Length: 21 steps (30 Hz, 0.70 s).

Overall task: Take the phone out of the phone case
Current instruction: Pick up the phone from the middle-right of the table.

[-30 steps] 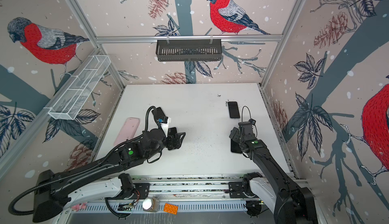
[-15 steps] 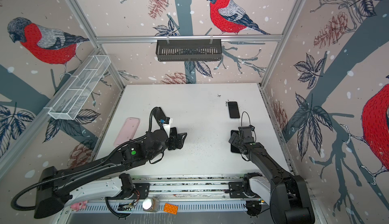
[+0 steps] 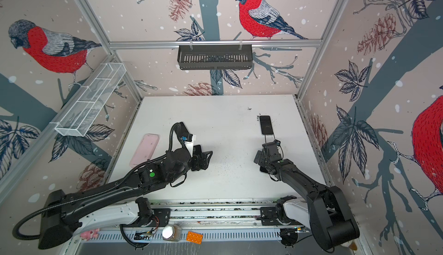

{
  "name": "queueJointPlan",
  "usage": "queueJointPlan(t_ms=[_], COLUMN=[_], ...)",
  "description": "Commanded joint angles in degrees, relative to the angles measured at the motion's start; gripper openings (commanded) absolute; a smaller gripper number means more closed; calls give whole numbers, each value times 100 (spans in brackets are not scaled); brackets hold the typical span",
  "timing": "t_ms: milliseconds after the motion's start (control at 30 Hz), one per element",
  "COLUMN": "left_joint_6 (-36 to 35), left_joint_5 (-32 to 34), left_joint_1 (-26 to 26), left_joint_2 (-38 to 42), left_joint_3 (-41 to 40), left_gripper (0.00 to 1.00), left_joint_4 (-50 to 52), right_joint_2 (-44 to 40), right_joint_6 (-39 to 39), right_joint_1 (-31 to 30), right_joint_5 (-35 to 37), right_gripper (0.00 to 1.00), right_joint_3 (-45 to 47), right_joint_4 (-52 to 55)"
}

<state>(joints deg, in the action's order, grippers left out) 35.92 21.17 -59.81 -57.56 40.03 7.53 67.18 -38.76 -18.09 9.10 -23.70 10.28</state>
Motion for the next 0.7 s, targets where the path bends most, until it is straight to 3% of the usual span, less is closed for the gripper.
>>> queueJointPlan(t_ms=[0, 667], left_joint_6=[87, 66], left_joint_5=[55, 27], left_joint_1=[-13, -15], left_joint_2=[43, 320], left_joint_3=[-32, -152], left_gripper=[98, 97], left_joint_4=[-247, -209], right_joint_2=[124, 578], right_joint_6=[-118, -87], right_joint_1=[-175, -488], right_joint_5=[165, 171], right_gripper=[100, 87], right_joint_3=[-64, -161], right_joint_4=[442, 450])
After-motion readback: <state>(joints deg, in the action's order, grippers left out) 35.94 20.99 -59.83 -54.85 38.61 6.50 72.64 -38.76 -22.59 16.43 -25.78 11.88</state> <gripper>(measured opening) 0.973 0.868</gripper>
